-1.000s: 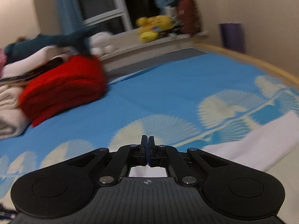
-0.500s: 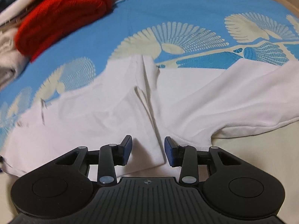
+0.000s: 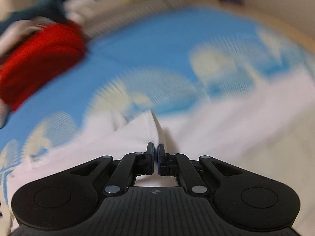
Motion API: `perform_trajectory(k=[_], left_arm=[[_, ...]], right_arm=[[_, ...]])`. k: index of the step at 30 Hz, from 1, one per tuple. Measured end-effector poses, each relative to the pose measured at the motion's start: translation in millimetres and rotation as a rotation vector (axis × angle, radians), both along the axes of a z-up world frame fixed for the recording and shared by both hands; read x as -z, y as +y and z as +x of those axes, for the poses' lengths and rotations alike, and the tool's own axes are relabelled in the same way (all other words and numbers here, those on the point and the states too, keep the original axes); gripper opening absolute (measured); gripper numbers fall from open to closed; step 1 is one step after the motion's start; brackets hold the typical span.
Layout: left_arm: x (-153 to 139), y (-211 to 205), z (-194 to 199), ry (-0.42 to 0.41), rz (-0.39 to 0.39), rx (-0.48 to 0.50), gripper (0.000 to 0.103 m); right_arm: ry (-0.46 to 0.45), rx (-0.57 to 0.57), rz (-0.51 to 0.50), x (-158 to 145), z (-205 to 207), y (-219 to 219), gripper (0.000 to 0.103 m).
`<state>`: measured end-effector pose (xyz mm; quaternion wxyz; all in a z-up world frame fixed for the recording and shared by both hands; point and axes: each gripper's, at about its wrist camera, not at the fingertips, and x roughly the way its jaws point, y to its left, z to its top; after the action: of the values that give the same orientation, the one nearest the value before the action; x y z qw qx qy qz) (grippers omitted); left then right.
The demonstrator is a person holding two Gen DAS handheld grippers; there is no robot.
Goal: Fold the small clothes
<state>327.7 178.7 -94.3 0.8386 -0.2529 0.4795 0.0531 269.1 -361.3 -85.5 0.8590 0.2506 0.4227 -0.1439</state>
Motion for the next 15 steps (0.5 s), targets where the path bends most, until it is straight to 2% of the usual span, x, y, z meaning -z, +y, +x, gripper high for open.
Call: perform_trajectory(k=[8,12,13,14,15], left_arm=[[17,-10,23,-0.058,-0.1,-0.001,0.066],[34,-11,33,0.0,-0.165,-0.026,0.064],[37,-9,35,0.009,-0.175,-0.031,0.055],[39,-7,36,0.006,-0.184,-0.028,0.037],[38,-5,37,0.004,-0.184,-0.017,0.006]], right_arm=[[-0.032,-0.05,-0.042,-7,14,2,0.003],[-0.022,-0.05,-0.027,-3,17,-2,0.003],[-0.022,-0.052,-0.028,-2,18,-2,0.003],[-0.023,-0.054,-0.03,-1,19,-1,0.003],[-0.026,-0.057,-0.031,-1,18,1,0.003]])
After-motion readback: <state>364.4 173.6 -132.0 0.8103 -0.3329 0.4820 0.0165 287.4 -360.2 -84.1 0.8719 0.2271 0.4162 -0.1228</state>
